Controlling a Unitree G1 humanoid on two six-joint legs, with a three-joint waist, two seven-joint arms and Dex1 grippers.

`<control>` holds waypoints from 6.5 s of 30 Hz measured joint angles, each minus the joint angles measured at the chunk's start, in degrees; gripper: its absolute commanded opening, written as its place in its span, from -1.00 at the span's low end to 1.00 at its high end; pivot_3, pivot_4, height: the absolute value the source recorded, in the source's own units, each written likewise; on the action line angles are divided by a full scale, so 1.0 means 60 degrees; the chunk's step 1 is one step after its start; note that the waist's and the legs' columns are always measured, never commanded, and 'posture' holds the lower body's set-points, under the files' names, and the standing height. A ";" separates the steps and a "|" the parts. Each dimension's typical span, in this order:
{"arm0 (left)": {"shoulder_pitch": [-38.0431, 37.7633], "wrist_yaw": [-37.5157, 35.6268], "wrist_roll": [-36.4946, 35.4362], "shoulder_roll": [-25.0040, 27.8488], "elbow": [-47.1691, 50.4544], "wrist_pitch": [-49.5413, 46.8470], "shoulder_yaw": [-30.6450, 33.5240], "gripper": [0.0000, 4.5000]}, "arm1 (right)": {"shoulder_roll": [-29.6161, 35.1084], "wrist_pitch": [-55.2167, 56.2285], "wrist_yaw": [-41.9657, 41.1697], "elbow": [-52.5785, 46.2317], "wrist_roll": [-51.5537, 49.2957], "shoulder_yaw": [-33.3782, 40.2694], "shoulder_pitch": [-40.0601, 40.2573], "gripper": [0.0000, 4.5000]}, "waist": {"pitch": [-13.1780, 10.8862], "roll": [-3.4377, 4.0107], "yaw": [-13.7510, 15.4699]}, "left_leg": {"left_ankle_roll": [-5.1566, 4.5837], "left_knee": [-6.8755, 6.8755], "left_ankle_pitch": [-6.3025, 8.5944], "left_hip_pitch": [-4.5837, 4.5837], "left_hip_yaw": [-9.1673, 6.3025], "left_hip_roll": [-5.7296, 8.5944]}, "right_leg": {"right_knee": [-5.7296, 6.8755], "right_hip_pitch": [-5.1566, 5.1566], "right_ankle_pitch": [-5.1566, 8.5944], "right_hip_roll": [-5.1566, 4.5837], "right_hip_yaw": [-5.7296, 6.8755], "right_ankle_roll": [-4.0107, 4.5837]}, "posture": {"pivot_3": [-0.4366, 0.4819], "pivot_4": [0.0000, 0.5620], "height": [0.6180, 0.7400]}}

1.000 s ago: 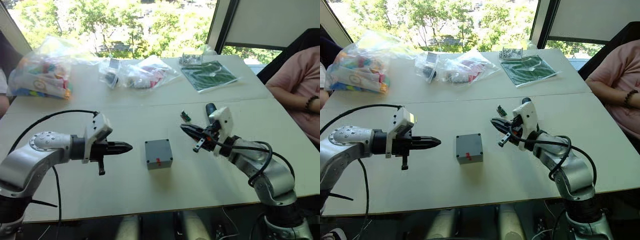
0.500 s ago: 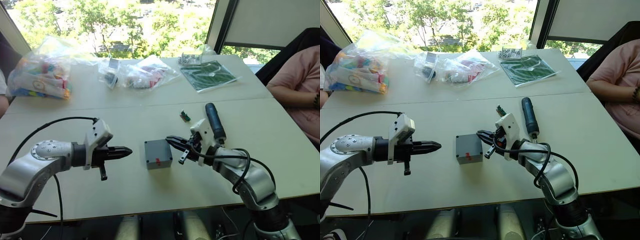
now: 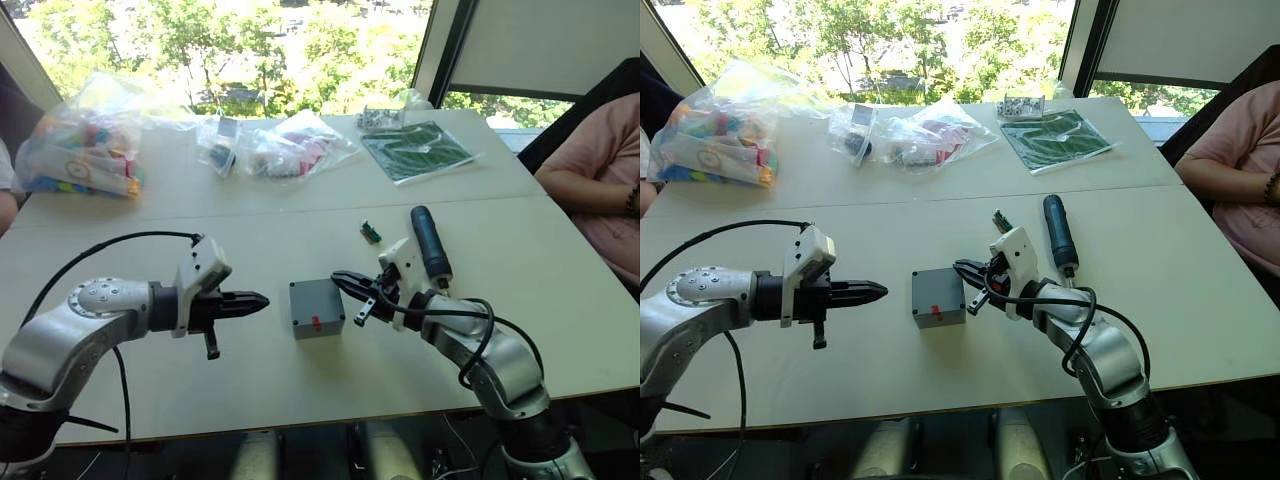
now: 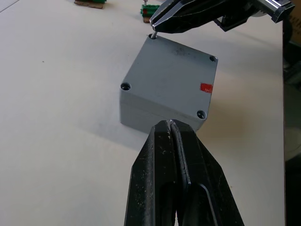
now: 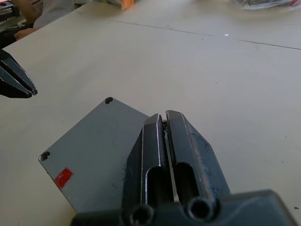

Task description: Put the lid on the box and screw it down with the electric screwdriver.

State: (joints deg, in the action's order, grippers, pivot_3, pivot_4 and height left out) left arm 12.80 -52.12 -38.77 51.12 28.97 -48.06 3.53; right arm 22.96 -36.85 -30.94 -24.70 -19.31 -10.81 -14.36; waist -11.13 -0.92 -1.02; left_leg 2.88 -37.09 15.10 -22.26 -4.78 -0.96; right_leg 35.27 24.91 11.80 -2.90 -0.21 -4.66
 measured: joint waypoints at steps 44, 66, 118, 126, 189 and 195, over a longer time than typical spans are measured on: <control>0.0921 0.0281 -0.0358 -0.1352 0.0166 0.0587 -0.0334 -1.00 | 0.4732 -0.6475 -0.3164 0.7175 -0.0244 -0.2017 -0.7371 1.00 | -0.0014 0.0008 -0.0156 | -0.0019 -0.0005 0.0010 -0.0014 0.0105 0.0009 | 0.0002 0.0051 -0.0036 0.0035 -0.0157 0.0040 | -0.05 -0.47 1.00; 0.0206 0.1378 -0.0051 -0.2206 0.0431 0.0782 -0.0502 -1.00 | 0.2482 -0.3292 -0.6131 1.2852 0.3400 -0.4496 -0.9463 -0.16 | -0.0005 0.0004 -0.0223 | -0.0017 -0.0012 0.0009 0.0004 0.0102 0.0011 | 0.0039 0.0043 -0.0056 0.0041 -0.0166 0.0011 | -0.05 -0.47 1.00; 0.2005 -0.1279 0.2075 -0.1569 -0.2410 0.1866 -0.2587 -1.00 | -0.2919 0.0156 0.2300 0.0307 -0.1215 0.1392 -0.1198 -0.16 | -0.0048 0.0073 -0.0262 | -0.0022 -0.0001 0.0008 0.0018 0.0101 0.0008 | 0.0126 0.0083 -0.0003 0.0056 -0.0193 -0.0016 | -0.05 -0.47 1.00; 0.1999 -0.1271 0.2072 -0.1556 -0.2391 0.1848 -0.2556 -1.00 | -0.2973 0.0486 0.2284 0.0558 -0.1148 0.1320 -0.1305 -0.16 | -0.0048 0.0073 -0.0255 | -0.0022 -0.0001 0.0008 0.0017 0.0101 0.0008 | 0.0125 0.0082 -0.0003 0.0055 -0.0192 -0.0016 | -0.05 -0.47 1.00; 0.1663 -0.1650 0.2218 -0.1157 -0.2183 0.1804 -0.2539 -1.00 | -0.2609 0.3989 0.2071 0.0897 0.1698 -0.0769 0.0087 -0.16 | 0.0122 -0.0014 -0.0233 | -0.0028 0.0037 0.0019 0.0155 0.0073 0.0009 | 0.0044 -0.0081 0.0056 0.0050 -0.0182 0.0006 | -0.05 -0.47 1.00; 0.1666 -0.1716 0.2218 -0.1080 -0.2183 0.1806 -0.2539 -1.00 | -0.2713 0.4056 0.2080 0.0896 0.1694 -0.0747 0.0179 -0.16 | 0.0138 -0.0020 -0.0244 | -0.0028 0.0045 0.0020 0.0154 0.0072 0.0009 | 0.0025 -0.0087 0.0056 0.0050 -0.0182 0.0006 | -0.05 -0.47 1.00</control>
State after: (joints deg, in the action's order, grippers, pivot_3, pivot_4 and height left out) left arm 22.79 -62.41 -25.46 44.64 15.88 -37.23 -11.70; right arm 6.69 -12.52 -18.46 -19.33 -9.15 -15.29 -13.29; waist -10.30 -1.04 -2.48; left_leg 2.71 -36.82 15.22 -21.34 -4.35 -0.91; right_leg 35.42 24.39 12.14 -2.60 -1.31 -4.63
